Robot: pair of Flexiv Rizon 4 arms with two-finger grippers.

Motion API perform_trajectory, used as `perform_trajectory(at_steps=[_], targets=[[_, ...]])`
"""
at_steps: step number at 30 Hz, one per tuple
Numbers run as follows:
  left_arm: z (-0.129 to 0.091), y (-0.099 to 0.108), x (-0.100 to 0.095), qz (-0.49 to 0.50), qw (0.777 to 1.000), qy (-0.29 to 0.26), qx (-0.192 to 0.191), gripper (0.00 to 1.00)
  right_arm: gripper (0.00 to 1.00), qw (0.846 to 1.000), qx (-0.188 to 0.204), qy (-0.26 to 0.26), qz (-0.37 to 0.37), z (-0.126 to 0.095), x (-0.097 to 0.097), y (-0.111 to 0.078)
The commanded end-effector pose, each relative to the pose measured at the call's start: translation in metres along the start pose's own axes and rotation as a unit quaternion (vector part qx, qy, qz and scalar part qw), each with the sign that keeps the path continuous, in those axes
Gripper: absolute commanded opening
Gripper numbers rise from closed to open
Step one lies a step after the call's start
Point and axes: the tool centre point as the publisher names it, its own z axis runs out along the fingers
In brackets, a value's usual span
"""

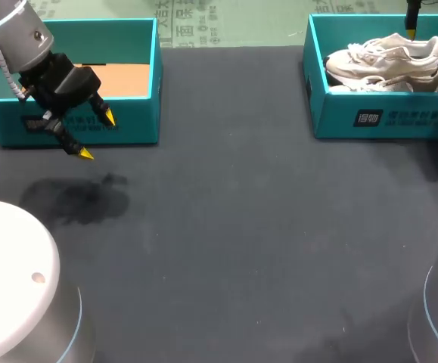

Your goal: Take the shoe out of the shoebox, open the shoe tongue, remove and reinsert the insole, then place the shoe into the shoebox

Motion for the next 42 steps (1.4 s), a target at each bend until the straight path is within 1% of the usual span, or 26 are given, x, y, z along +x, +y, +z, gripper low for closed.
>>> perform_trajectory(at_steps=[1, 3, 4, 5, 6, 8, 9, 11, 12, 13, 14, 25, 26, 27, 28, 29, 31, 32, 33, 34, 36, 37, 38, 39, 41, 42], targets=[[-0.025, -0.012, 0.029, -0.066, 0.996, -0.051, -0.042, 1.0, 1.0, 0.999, -0.039, -0.001, 0.004, -0.006, 0.007, -0.033], [-0.033, -0.012, 0.032, -0.125, 0.988, -0.061, -0.063, 1.0, 1.0, 0.999, -0.038, 0.008, 0.002, -0.007, 0.012, -0.044], [-0.037, -0.011, 0.034, -0.143, 0.985, -0.068, -0.066, 1.0, 1.0, 0.999, -0.038, 0.008, 0.002, -0.007, 0.012, -0.044], [-0.04, -0.01, 0.035, -0.17, 0.981, -0.061, -0.071, 1.0, 1.0, 0.999, -0.038, 0.008, 0.002, -0.007, 0.012, -0.044], [-0.043, -0.008, 0.036, -0.196, 0.975, -0.065, -0.076, 1.0, 1.0, 0.999, -0.038, 0.008, 0.002, -0.007, 0.012, -0.044], [-0.049, -0.004, 0.04, -0.251, 0.96, -0.088, -0.091, 1.0, 1.0, 0.999, -0.038, 0.008, 0.002, -0.007, 0.012, -0.044], [-0.051, -0.002, 0.041, -0.268, 0.954, -0.098, -0.092, 1.0, 1.0, 0.999, -0.038, 0.008, 0.002, -0.007, 0.012, -0.044], [-0.057, 0.003, 0.04, -0.337, 0.928, -0.119, -0.106, 1.0, 1.0, 0.999, -0.038, 0.008, 0.002, -0.007, 0.012, -0.044], [-0.061, 0.006, 0.038, -0.373, 0.915, -0.116, -0.105, 1.0, 1.0, 0.999, -0.038, 0.008, 0.002, -0.007, 0.012, -0.044], [-0.065, 0.009, 0.035, -0.414, 0.892, -0.14, -0.115, 1.0, 1.0, 0.999, -0.038, 0.008, 0.002, -0.007, 0.012, -0.044], [-0.071, 0.011, 0.035, -0.425, 0.88, -0.18, -0.118, 1.0, 1.0, 0.999, -0.038, 0.008, 0.002, -0.007, 0.012, -0.044], [-0.071, 0.011, 0.035, -0.425, 0.88, -0.18, -0.118, 1.0, 1.0, 0.999, -0.038, 0.008, 0.002, -0.007, 0.012, -0.044], [-0.069, 0.011, 0.037, -0.454, 0.859, -0.191, -0.139, 1.0, 1.0, 0.999, -0.03, 0.018, 0.013, -0.009, 0.015, -0.043], [-0.07, 0.012, 0.04, -0.497, 0.829, -0.201, -0.158, 1.0, 1.0, 0.999, -0.045, 0.017, 0.01, -0.013, 0.019, -0.046], [-0.071, 0.015, 0.039, -0.535, 0.803, -0.199, -0.172, 1.0, 1.0, 0.999, -0.044, 0.009, 0.013, -0.017, 0.023, -0.049], [-0.075, 0.018, 0.043, -0.551, 0.79, -0.208, -0.169, 1.0, 1.0, 0.999, -0.032, -0.001, 0.021, -0.019, 0.026, -0.052], [-0.082, 0.024, 0.045, -0.598, 0.752, -0.209, -0.18, 1.0, 1.0, 0.999, -0.032, -0.01, 0.016, -0.023, 0.03, -0.058], [-0.086, 0.028, 0.048, -0.606, 0.747, -0.209, -0.174, 1.0, 1.0, 0.999, -0.024, -0.019, 0.023, -0.024, 0.031, -0.06], [-0.088, 0.03, 0.048, -0.634, 0.721, -0.211, -0.183, 1.0, 1.0, 0.999, -0.024, -0.019, 0.023, -0.026, 0.032, -0.063], [-0.091, 0.033, 0.048, -0.642, 0.714, -0.212, -0.183, 1.0, 1.0, 0.999, -0.022, -0.02, 0.027, -0.028, 0.033, -0.066], [-0.095, 0.038, 0.048, -0.673, 0.686, -0.206, -0.185, 1.0, 1.0, 0.999, -0.016, -0.023, 0.037, -0.031, 0.034, -0.071], [-0.096, 0.04, 0.047, -0.681, 0.679, -0.203, -0.183, 1.0, 1.0, 0.999, -0.016, -0.021, 0.04, -0.033, 0.035, -0.073], [-0.098, 0.044, 0.046, -0.695, 0.667, -0.196, -0.182, 1.0, 1.0, 0.999, -0.016, -0.02, 0.045, -0.034, 0.035, -0.075], [-0.101, 0.047, 0.045, -0.701, 0.664, -0.191, -0.178, 1.0, 1.0, 0.999, -0.016, -0.017, 0.046, -0.035, 0.036, -0.079], [-0.105, 0.053, 0.043, -0.721, 0.643, -0.188, -0.176, 1.0, 1.0, 0.998, -0.015, -0.014, 0.053, -0.035, 0.035, -0.085], [-0.107, 0.057, 0.041, -0.724, 0.641, -0.185, -0.174, 1.0, 1.0, 0.998, -0.013, -0.01, 0.055, -0.035, 0.034, -0.088]])
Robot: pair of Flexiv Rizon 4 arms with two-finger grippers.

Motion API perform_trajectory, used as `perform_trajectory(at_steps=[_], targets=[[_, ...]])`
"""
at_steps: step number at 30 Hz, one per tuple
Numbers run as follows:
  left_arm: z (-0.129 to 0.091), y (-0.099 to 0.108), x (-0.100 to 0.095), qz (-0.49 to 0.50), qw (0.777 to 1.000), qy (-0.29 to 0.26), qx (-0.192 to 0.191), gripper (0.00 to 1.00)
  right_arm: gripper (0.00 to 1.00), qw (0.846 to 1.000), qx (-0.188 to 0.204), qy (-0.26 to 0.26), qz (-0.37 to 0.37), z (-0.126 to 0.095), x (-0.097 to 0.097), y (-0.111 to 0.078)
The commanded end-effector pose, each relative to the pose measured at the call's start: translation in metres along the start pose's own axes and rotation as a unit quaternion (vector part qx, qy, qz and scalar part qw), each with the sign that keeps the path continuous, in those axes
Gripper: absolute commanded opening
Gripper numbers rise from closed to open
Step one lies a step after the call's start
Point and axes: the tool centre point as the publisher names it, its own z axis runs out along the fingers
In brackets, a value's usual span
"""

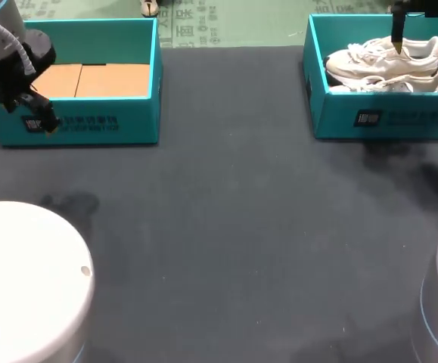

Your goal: Take the shoe out of the shoebox, open the shoe tongue, remove and reinsert the insole, then place the shoe into the shoebox

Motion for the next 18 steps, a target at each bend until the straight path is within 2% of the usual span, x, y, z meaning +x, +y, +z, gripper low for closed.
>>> perform_trajectory(at_steps=[1, 8, 18], targets=[[-0.002, -0.008, -0.014, -0.181, 0.981, 0.006, -0.068, 1.0, 1.0, 1.0, -0.003, 0.013, 0.008, -0.002, -0.007, -0.014], [-0.003, -0.009, -0.047, -0.237, 0.968, 0.03, -0.069, 1.0, 1.0, 0.998, 0.01, 0.033, 0.043, 0.003, -0.017, -0.029], [0.002, -0.011, -0.08, -0.301, 0.949, 0.041, -0.079, 1.0, 1.0, 0.996, 0.02, 0.055, 0.064, 0.01, -0.023, -0.048]])
